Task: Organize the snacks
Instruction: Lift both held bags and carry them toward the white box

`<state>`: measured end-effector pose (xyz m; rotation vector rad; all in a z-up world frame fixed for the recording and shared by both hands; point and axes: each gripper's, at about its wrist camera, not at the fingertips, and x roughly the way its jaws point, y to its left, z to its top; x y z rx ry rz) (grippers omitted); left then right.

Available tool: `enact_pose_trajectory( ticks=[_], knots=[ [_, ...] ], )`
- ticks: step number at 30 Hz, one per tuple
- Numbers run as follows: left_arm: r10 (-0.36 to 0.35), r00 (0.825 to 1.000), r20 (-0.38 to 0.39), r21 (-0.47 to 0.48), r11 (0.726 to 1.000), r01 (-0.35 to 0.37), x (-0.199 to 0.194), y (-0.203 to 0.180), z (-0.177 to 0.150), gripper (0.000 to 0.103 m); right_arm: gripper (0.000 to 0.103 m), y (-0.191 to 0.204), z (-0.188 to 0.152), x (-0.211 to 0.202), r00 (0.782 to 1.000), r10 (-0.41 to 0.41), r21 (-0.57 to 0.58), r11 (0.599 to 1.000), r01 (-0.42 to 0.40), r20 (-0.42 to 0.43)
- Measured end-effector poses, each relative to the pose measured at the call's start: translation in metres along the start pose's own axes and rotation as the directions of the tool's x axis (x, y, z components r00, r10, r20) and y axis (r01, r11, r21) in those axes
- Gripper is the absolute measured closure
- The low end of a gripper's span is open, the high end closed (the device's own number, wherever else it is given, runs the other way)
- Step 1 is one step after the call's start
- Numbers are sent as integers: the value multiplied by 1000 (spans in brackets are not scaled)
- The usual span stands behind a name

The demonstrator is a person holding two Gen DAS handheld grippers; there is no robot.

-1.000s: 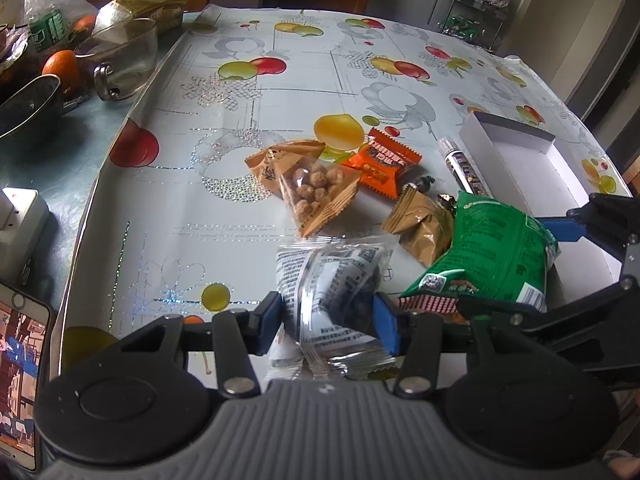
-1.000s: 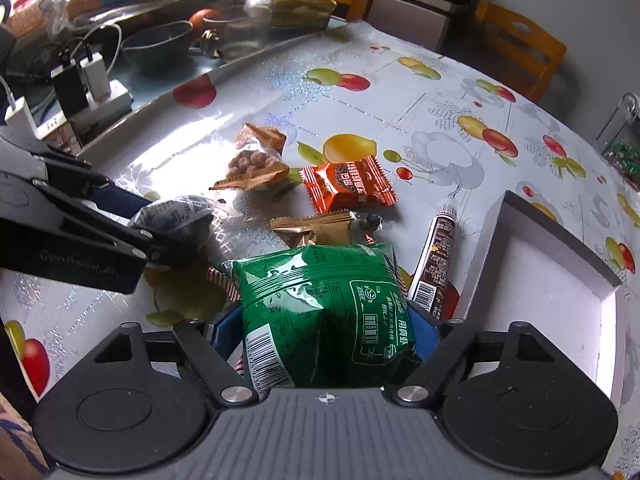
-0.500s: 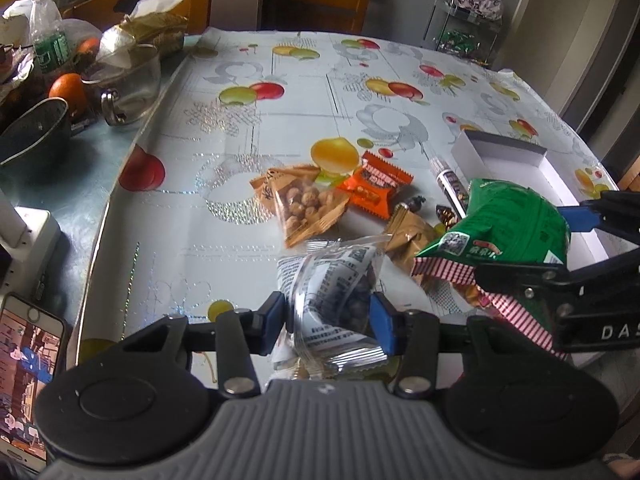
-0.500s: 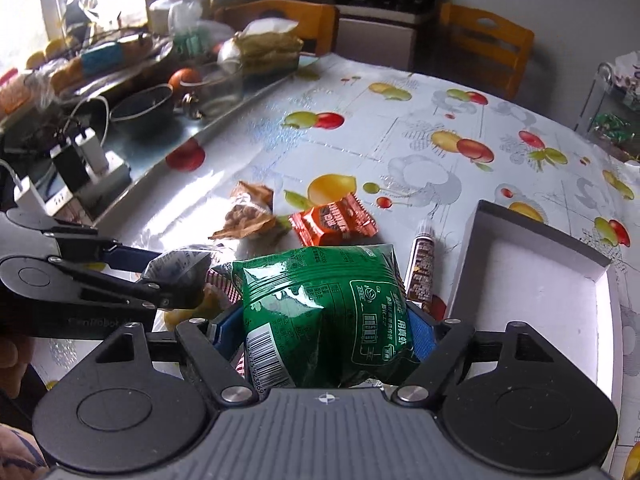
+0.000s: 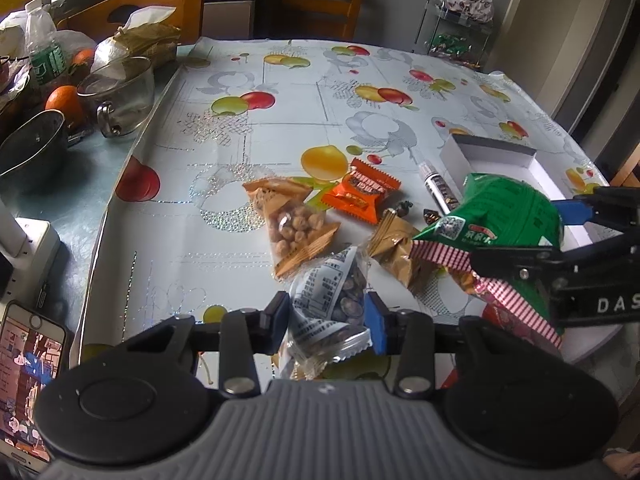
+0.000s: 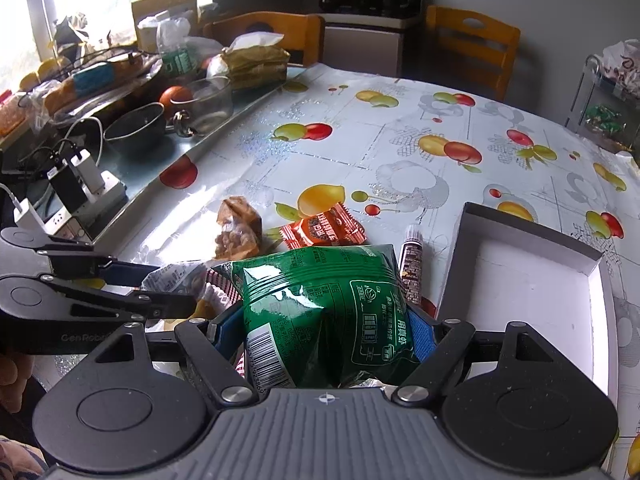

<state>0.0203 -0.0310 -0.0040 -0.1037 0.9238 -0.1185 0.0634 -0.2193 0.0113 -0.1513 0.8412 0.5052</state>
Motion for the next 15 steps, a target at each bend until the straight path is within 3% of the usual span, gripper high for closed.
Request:
enact_pose_trajectory(
  ticks=[15],
  knots=[
    [-21, 998, 58, 86, 996, 16, -10, -22, 10, 68, 24, -12, 3, -11, 999, -15, 31, 999, 14, 28]
  ],
)
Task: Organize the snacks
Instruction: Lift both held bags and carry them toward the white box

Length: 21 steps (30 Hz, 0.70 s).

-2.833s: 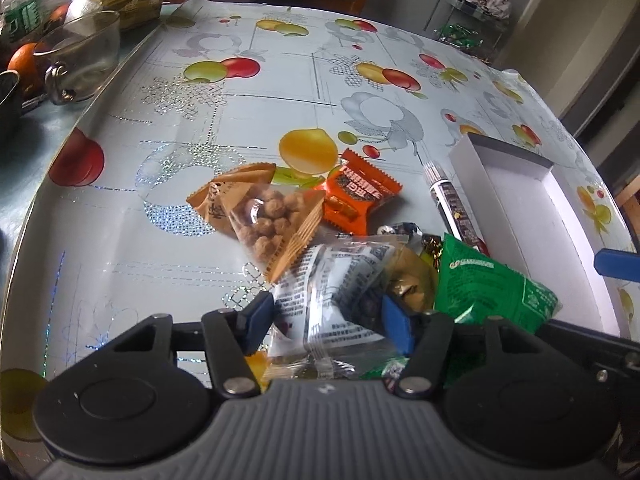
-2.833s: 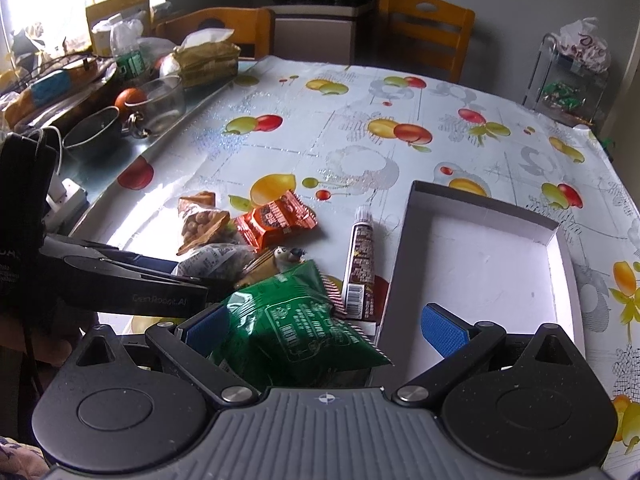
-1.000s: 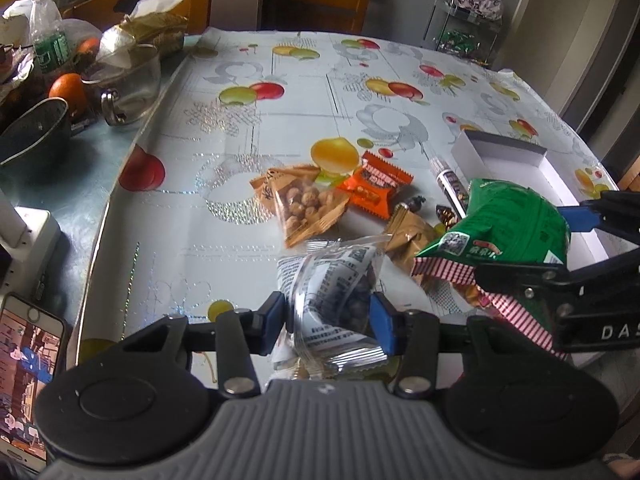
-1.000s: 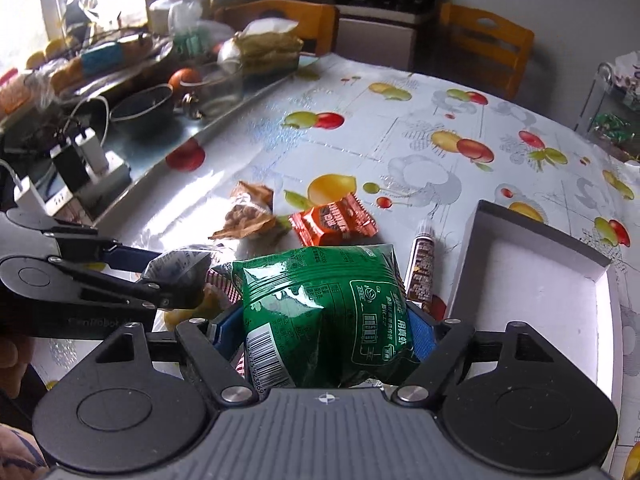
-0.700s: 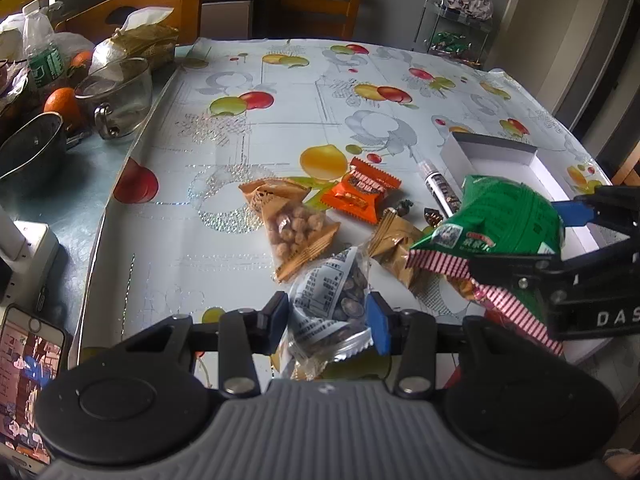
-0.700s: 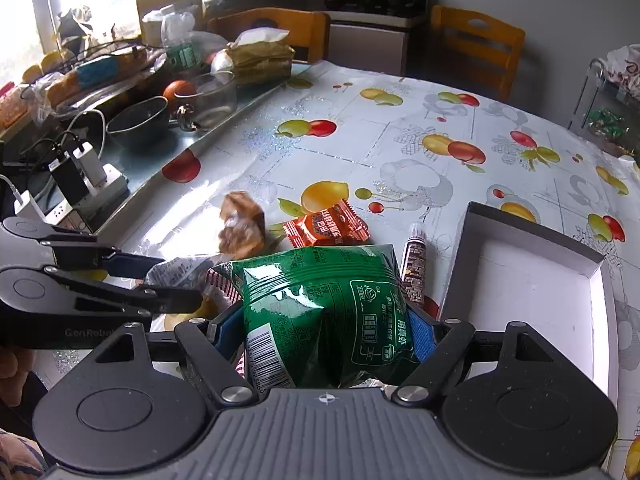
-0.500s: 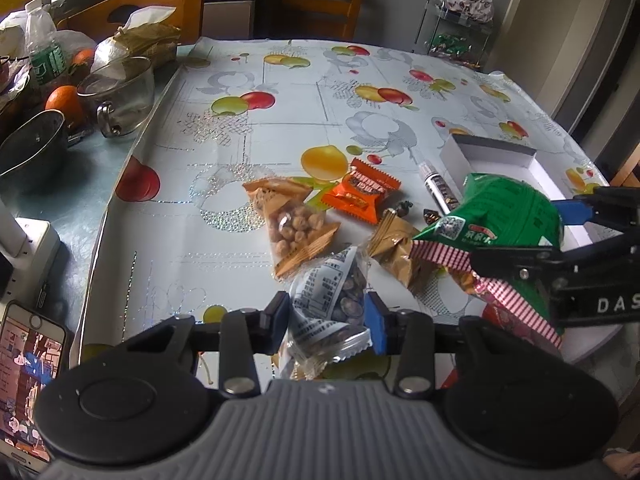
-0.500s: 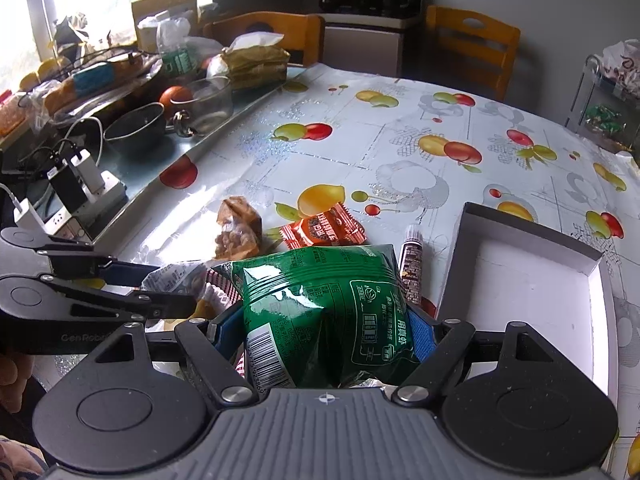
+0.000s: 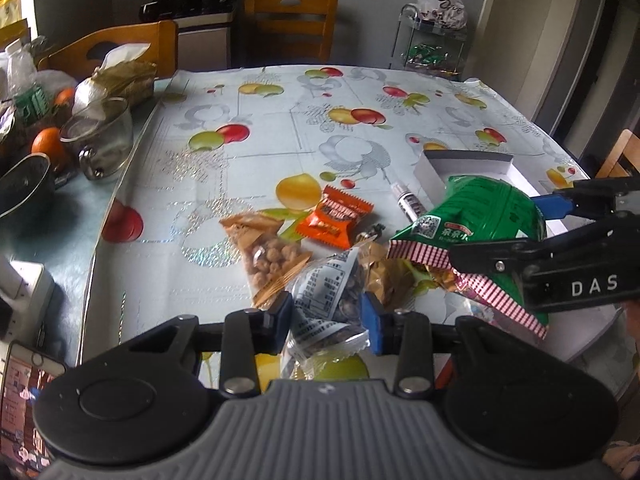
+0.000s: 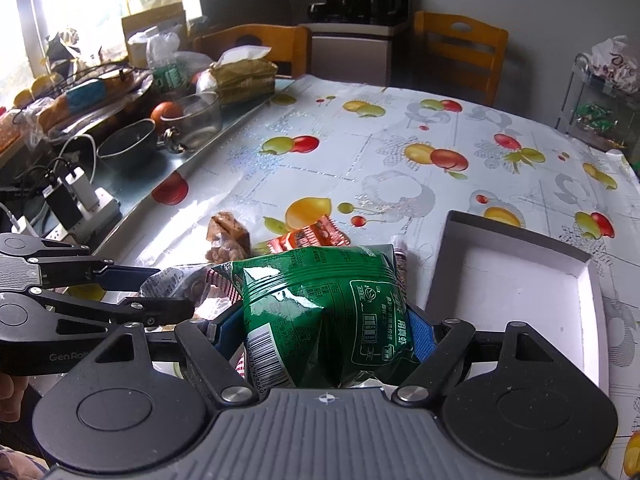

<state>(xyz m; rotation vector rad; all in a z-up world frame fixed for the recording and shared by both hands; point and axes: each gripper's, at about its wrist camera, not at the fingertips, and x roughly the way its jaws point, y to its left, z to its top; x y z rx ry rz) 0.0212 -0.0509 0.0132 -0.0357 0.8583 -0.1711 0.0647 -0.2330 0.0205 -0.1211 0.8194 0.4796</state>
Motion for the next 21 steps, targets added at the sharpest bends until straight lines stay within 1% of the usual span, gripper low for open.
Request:
enact_pose_trajectory(
  ticks=[12, 21],
  knots=[
    [-63, 998, 6, 67, 996, 62, 9, -34, 15, 68, 24, -31, -8, -16, 998, -63, 56, 996, 62, 15],
    [-156, 988, 18, 155, 976, 152, 15, -84, 24, 68, 24, -71, -29, -35, 989, -145, 132, 981, 143, 6]
  ],
)
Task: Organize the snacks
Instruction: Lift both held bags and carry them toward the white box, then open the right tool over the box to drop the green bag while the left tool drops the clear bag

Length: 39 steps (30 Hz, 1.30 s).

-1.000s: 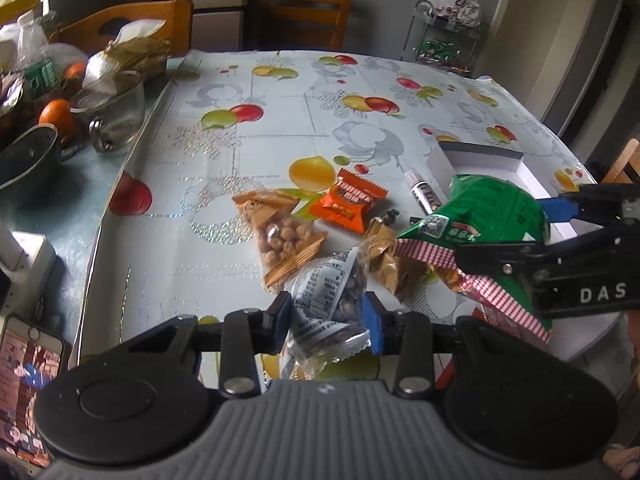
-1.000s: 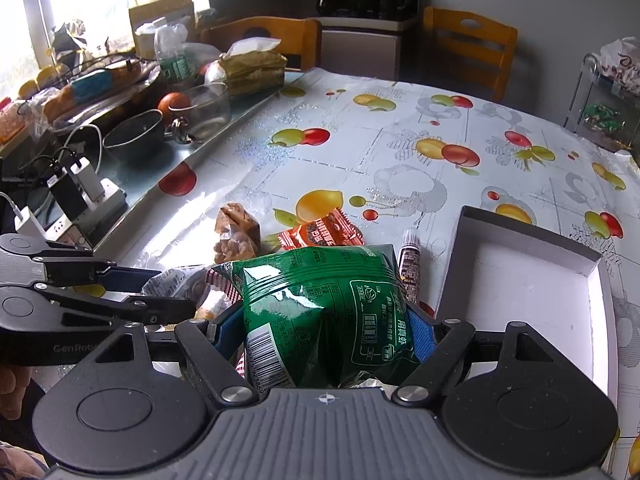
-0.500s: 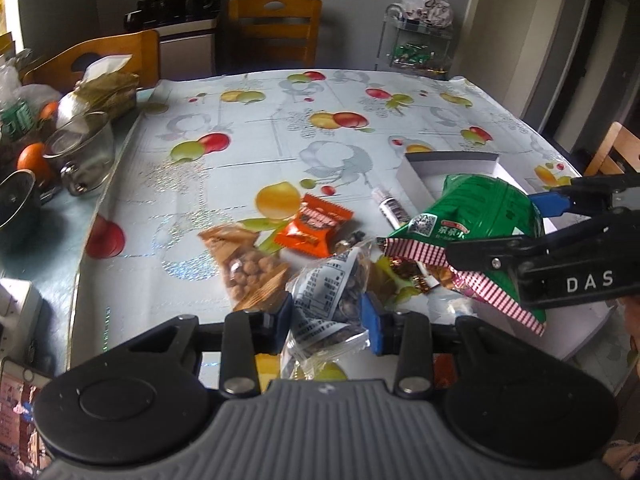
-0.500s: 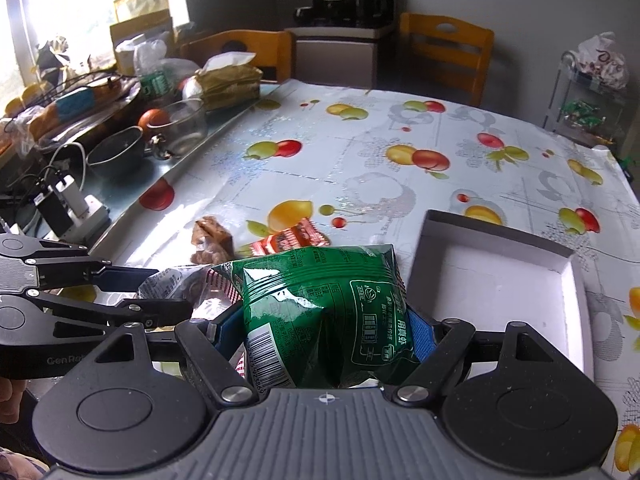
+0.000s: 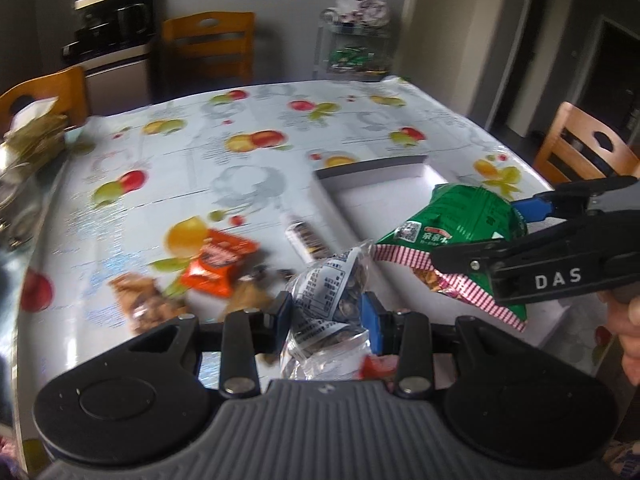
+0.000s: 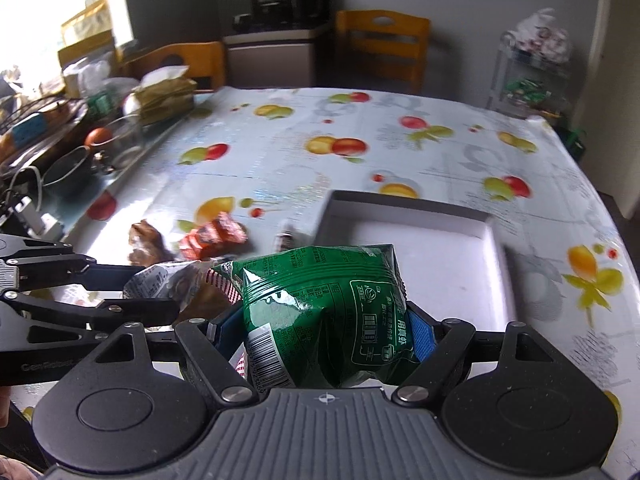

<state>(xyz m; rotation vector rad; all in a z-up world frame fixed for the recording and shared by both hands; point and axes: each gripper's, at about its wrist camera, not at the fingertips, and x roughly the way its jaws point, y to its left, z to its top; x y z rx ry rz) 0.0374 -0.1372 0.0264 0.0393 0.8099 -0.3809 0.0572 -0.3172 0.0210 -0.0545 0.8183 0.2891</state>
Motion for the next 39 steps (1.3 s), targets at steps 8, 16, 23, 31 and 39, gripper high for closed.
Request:
enact_pose_trajectory(
  ticks=[8, 16, 23, 31, 39],
  knots=[
    [-58, 998, 15, 72, 996, 57, 14, -42, 12, 68, 24, -37, -16, -9, 999, -53, 49, 997, 53, -10],
    [-109, 994, 5, 146, 984, 107, 27, -75, 17, 68, 24, -63, -26, -7, 997, -72, 67, 995, 74, -30],
    [-127, 991, -36, 172, 976, 131, 43, -91, 14, 68, 23, -76, -35, -2, 995, -80, 61, 995, 83, -61],
    [-134, 989, -56, 220, 965, 143, 53, -101, 11, 67, 23, -78, -43, 8, 992, -78, 39, 996, 83, -104],
    [-148, 987, -62, 246, 956, 159, 56, -104, 10, 67, 23, -69, -47, 12, 988, -104, -47, 994, 99, -118]
  ],
)
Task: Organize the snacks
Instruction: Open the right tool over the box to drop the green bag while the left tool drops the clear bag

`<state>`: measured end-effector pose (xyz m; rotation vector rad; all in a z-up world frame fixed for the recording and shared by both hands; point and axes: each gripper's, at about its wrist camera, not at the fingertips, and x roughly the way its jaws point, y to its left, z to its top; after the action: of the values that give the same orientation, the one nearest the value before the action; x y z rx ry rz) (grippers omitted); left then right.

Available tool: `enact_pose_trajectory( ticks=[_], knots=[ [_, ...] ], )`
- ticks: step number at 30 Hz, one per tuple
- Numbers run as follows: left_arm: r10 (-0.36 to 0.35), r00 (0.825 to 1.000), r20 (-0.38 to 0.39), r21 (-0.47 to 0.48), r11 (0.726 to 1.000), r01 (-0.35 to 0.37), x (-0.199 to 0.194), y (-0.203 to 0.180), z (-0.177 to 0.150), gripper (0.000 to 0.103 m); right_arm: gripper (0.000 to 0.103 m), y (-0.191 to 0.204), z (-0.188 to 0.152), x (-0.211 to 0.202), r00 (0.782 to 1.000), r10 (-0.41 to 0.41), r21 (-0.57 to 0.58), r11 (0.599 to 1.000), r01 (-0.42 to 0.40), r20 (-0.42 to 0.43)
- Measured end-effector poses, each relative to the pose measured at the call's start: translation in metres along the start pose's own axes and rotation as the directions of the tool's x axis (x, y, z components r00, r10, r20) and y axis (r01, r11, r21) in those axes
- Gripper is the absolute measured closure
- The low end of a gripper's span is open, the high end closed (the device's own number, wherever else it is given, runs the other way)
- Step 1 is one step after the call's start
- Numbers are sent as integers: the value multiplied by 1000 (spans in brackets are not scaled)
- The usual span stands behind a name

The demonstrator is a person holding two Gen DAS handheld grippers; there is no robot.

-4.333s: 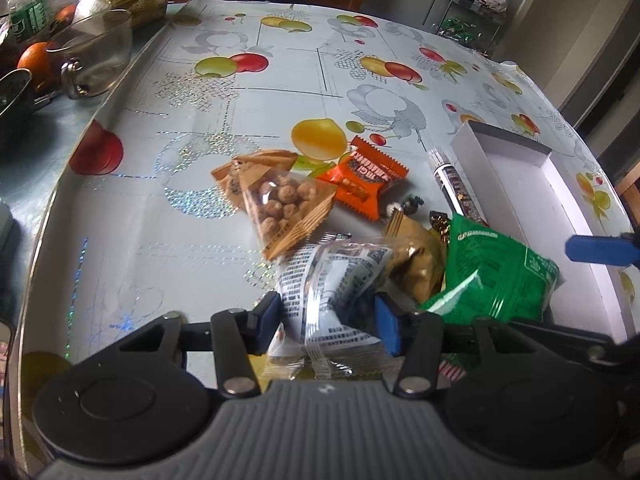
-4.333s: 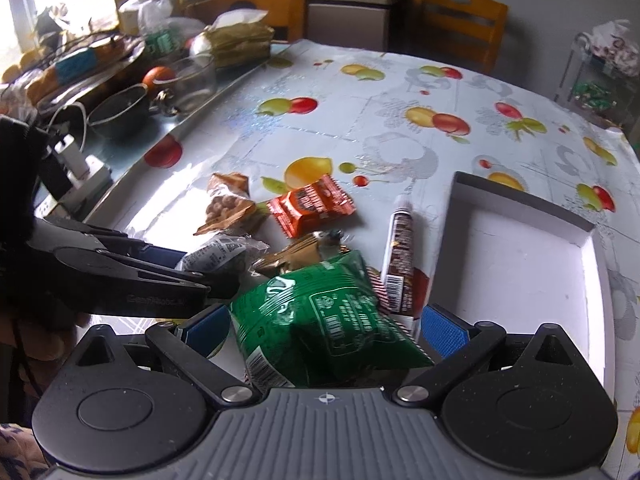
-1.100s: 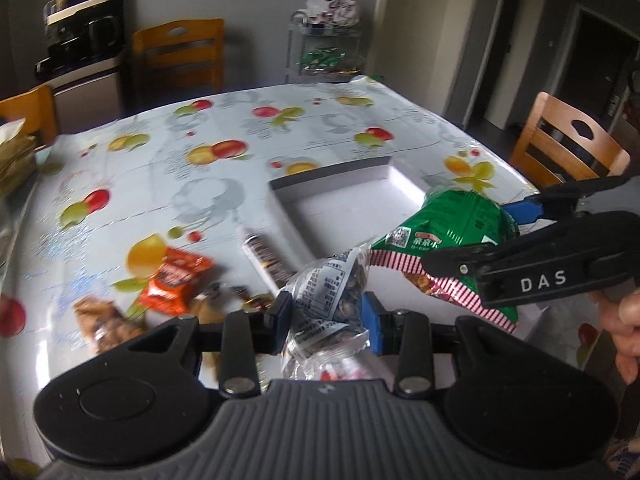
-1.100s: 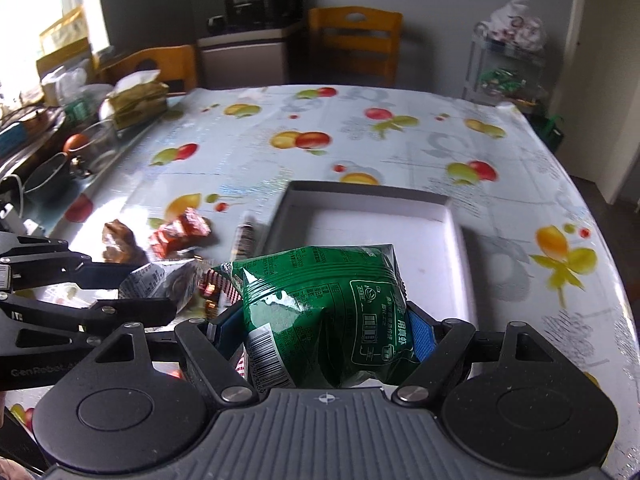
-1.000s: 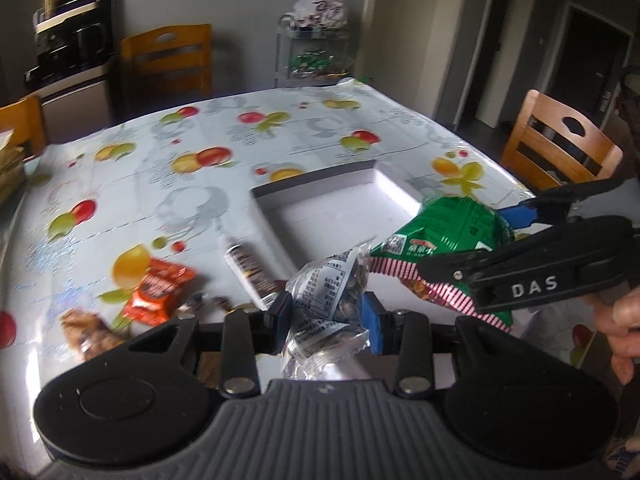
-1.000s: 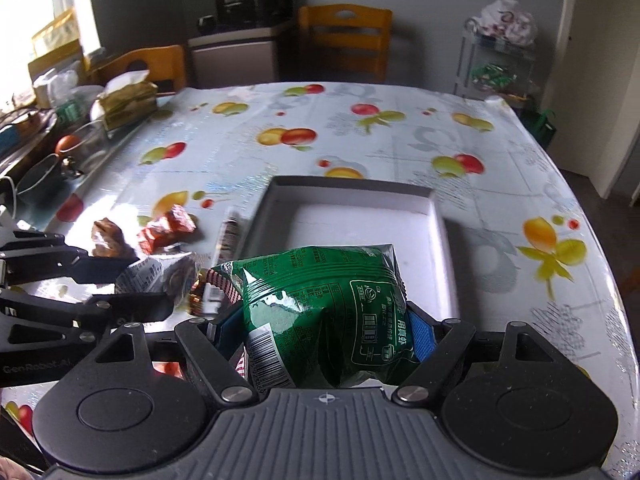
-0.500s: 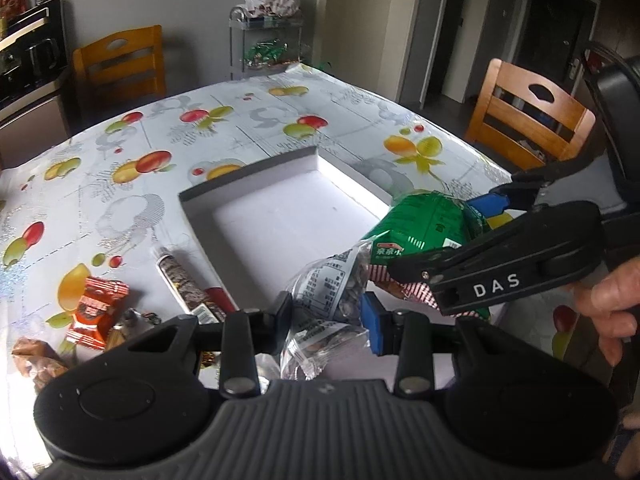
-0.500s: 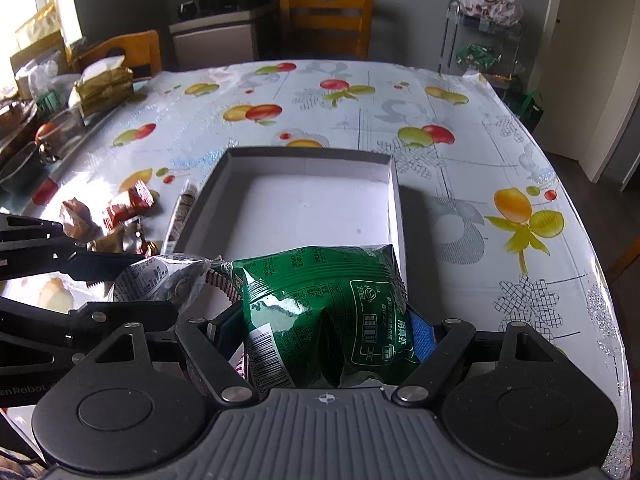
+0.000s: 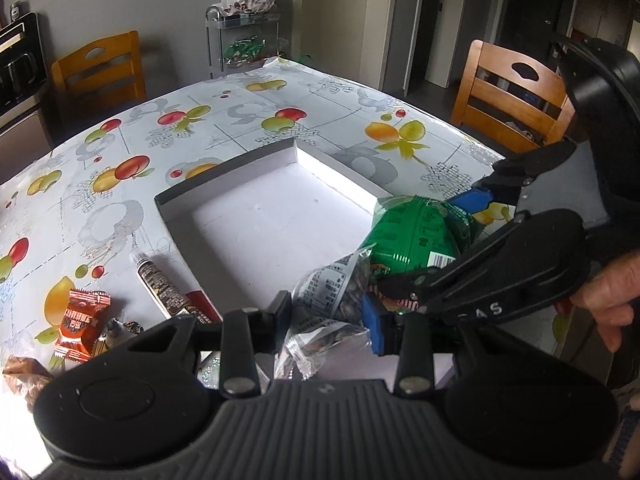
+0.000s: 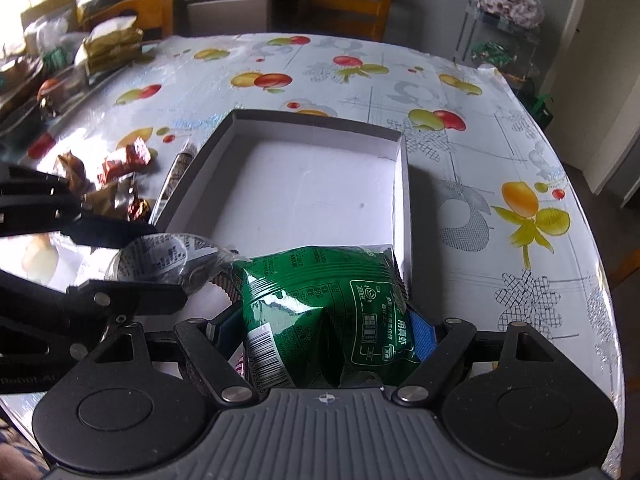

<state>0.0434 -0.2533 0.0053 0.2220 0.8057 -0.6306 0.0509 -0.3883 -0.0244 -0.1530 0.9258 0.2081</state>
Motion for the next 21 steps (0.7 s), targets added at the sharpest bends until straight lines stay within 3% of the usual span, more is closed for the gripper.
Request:
enact_pose_trajectory(
  ticks=[13, 18, 21],
  knots=[
    [-35, 999, -14, 75, 997, 36, 5, -13, 0, 64, 19, 6, -9, -2, 999, -47, -110, 993, 45, -16],
    [-65, 998, -16, 51, 997, 66, 5, -8, -1, 59, 12, 3, -9, -5, 999, -39, -95, 995, 38, -16],
    [-79, 997, 6, 28, 997, 79, 0, -4, 0, 51, 8, 2, -9, -7, 999, -37, -89, 995, 36, -10]
  ],
)
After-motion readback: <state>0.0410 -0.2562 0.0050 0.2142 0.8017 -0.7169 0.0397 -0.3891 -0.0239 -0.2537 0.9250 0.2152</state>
